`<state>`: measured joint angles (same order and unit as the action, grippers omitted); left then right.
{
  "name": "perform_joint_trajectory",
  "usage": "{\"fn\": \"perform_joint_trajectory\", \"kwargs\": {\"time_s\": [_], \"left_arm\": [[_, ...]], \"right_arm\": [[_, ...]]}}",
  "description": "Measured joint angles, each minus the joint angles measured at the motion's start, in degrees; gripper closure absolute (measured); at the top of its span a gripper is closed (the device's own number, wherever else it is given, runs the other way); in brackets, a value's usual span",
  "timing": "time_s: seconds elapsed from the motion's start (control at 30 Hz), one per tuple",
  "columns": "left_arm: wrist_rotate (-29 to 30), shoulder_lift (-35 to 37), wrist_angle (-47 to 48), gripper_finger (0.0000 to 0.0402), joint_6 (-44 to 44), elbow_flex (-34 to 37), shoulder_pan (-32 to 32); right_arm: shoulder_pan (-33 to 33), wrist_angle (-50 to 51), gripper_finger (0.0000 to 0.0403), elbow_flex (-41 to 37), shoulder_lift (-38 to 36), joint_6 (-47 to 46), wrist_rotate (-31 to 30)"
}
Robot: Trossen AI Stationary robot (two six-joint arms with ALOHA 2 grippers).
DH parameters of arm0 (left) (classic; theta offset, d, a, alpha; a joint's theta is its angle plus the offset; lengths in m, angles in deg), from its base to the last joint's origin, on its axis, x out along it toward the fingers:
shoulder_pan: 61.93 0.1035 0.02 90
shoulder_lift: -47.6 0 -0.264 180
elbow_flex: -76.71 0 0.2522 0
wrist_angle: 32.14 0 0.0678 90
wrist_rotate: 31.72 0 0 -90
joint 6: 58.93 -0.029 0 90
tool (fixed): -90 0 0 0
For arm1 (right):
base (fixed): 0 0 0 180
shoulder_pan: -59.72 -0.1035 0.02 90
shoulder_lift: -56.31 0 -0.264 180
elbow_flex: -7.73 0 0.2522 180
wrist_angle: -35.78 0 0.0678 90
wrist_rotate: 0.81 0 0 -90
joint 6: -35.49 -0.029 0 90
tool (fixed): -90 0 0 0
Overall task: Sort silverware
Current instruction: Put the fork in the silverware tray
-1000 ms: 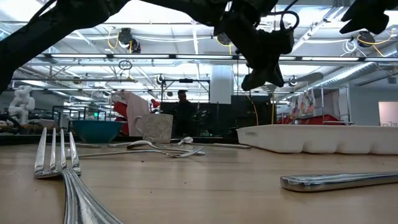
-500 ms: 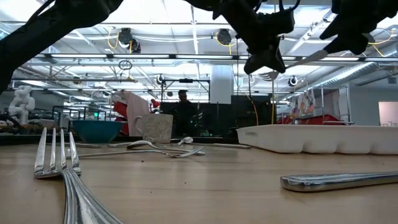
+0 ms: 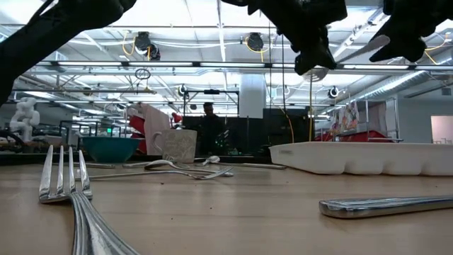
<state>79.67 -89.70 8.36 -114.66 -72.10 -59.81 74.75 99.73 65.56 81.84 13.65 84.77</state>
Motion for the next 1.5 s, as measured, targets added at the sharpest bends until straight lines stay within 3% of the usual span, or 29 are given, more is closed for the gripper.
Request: {"fn": "perform_joint_trajectory", "kwargs": {"time_s": [0.13,0.43,0.77,0.97,1.3,1.5], "left_arm": [[-3.87,0.0,2.43,0.0352,2.88,0.05,0.39],[-6.84,-2.46,6.32,0.0239,4.3,-0.01,3.11],[-2.34,-3.94,19.43,0.0228,12.94,0.08,6.07],[-2.24,4.01,20.7,0.0228,17.19,0.03,6.07],[-3.33,20.76,28.95,0.0228,37.39,0.01,6.93],[-3.56,29.07,35.83,0.0228,43.03,0.01,6.19]], "right_arm": [[0.0,1.21,0.0151,0.0,0.0,0.01,0.0],[0.0,2.45,0.0151,0.01,0.01,-0.18,0.55],[-0.02,6.13,0.0151,0.02,0.04,-2.66,0.4],[0.0,7.01,0.0151,-2.84,1.68,-7.93,-10.61],[0.0,-16.71,0.0151,-16.28,8.37,-28.46,-11.11],[0.28,-17.38,0.0151,-17.58,15.75,-32.8,-14.71]]}}
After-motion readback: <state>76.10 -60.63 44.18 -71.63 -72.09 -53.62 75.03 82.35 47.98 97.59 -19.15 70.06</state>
